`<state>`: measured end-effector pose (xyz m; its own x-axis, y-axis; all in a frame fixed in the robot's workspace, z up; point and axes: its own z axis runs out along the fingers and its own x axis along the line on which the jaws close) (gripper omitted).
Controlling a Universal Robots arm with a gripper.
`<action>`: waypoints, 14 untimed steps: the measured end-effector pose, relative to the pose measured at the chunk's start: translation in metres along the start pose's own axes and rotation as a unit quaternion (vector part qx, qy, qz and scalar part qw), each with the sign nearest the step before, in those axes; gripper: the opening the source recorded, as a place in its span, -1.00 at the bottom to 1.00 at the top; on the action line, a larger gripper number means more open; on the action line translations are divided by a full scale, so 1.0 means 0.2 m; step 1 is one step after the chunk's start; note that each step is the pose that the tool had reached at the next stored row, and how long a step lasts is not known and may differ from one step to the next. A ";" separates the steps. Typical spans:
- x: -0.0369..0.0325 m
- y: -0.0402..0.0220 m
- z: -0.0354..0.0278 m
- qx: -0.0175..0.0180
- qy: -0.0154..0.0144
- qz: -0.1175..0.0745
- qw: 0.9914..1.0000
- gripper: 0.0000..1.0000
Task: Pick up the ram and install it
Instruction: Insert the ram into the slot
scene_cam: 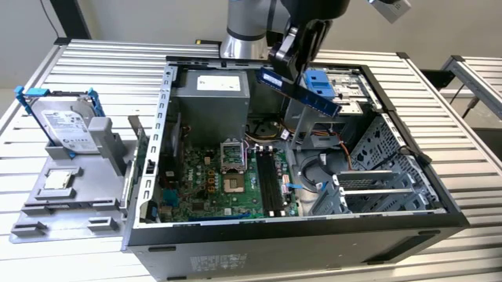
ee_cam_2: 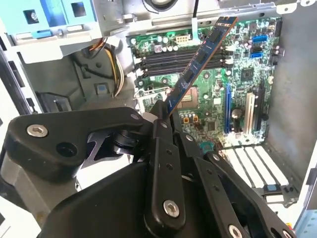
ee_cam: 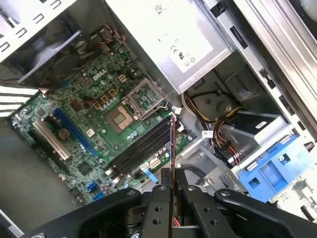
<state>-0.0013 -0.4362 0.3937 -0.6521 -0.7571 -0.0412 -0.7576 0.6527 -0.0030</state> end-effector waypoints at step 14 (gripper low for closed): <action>0.036 -0.032 -0.001 0.002 0.000 0.055 0.998 -1.00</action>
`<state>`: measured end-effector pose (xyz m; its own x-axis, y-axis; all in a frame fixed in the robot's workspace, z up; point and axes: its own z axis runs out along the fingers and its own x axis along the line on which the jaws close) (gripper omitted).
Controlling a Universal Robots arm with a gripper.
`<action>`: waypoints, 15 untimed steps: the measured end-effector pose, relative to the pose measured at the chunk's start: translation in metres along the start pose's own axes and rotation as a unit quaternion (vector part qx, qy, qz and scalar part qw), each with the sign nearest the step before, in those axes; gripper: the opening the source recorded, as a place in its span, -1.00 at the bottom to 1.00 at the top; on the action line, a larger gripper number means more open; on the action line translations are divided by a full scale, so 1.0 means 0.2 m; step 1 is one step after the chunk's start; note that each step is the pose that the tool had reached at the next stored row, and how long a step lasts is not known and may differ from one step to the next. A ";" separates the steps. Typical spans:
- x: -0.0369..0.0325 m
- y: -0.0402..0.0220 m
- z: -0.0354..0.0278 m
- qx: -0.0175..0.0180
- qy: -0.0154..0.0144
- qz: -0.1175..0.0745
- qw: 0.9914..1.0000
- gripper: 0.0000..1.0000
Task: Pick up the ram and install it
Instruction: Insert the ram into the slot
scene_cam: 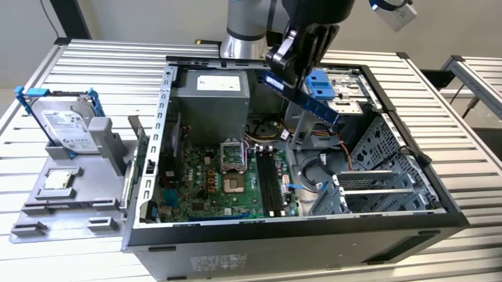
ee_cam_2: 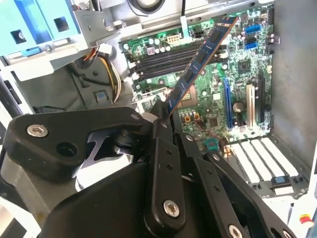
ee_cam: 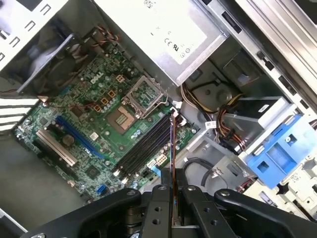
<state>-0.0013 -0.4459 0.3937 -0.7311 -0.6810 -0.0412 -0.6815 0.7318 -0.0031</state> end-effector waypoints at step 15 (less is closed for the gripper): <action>0.021 -0.022 -0.001 0.003 0.000 0.073 0.997 -1.00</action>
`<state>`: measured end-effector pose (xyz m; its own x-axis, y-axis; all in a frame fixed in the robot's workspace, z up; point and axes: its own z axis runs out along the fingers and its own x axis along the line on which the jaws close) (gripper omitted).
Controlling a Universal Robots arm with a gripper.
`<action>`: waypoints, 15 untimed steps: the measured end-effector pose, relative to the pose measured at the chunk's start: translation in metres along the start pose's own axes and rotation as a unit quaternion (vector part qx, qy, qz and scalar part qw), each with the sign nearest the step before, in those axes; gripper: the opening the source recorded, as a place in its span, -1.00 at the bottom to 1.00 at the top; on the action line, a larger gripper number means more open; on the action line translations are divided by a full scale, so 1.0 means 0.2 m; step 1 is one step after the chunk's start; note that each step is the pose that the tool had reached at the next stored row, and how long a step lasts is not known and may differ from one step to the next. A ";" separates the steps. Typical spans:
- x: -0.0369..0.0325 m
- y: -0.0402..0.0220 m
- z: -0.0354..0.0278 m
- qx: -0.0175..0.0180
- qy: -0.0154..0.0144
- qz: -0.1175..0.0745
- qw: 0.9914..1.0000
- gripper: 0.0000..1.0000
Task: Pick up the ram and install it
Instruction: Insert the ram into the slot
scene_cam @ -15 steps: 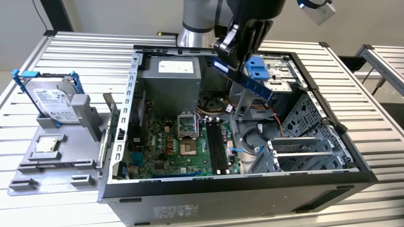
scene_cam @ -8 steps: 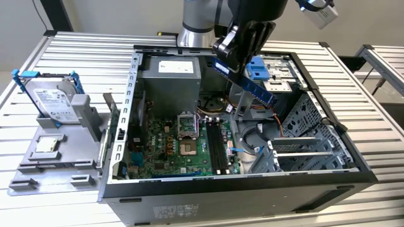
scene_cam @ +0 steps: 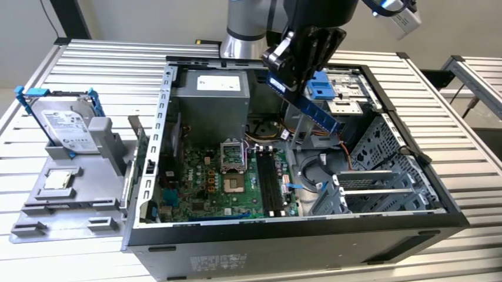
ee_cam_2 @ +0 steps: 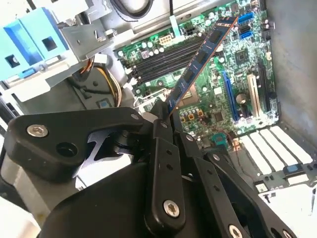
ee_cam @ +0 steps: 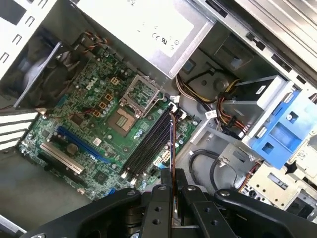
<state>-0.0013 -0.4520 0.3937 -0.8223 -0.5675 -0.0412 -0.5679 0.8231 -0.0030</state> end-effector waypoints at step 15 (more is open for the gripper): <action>0.002 -0.002 0.000 0.004 0.000 0.100 0.995 -1.00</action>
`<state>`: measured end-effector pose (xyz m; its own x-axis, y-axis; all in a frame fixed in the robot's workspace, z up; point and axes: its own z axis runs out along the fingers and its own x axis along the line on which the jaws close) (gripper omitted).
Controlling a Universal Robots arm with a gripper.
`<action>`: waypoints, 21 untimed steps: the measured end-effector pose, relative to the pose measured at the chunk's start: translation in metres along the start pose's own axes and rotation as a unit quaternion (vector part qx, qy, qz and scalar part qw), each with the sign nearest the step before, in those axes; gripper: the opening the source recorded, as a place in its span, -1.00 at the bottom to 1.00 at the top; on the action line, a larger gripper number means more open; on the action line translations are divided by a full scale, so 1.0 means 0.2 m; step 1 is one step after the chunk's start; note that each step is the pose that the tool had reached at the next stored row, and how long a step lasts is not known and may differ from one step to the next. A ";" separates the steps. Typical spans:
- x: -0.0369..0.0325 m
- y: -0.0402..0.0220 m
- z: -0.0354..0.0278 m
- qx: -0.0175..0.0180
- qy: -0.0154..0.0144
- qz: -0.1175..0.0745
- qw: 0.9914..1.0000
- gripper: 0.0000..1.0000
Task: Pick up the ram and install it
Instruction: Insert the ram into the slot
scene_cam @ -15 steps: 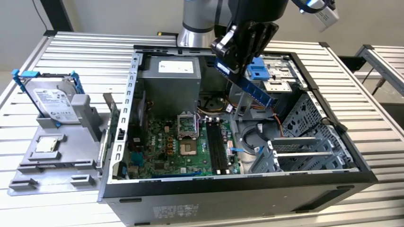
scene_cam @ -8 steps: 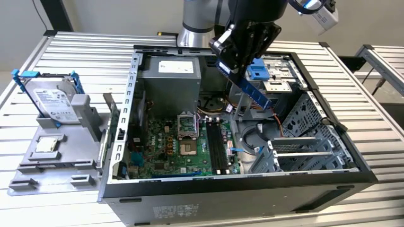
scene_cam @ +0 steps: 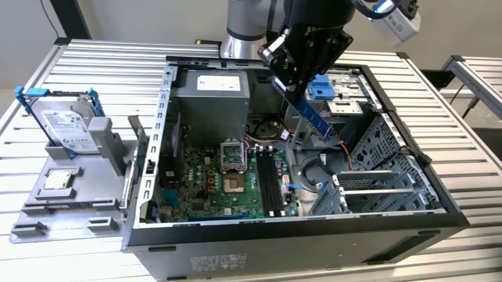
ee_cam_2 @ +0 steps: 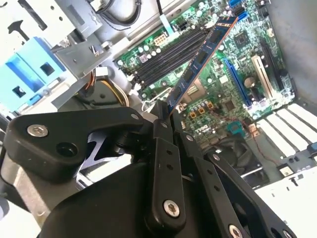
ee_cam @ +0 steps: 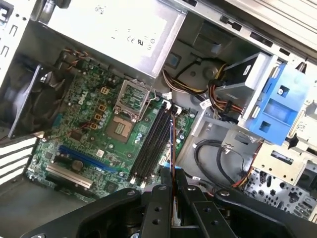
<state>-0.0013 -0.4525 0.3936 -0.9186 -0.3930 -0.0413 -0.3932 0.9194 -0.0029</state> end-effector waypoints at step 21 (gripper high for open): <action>0.003 -0.008 -0.001 0.005 0.000 0.126 0.992 -1.00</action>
<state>-0.0013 -0.4541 0.3937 -0.9878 -0.1499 -0.0412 -0.1499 0.9887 -0.0031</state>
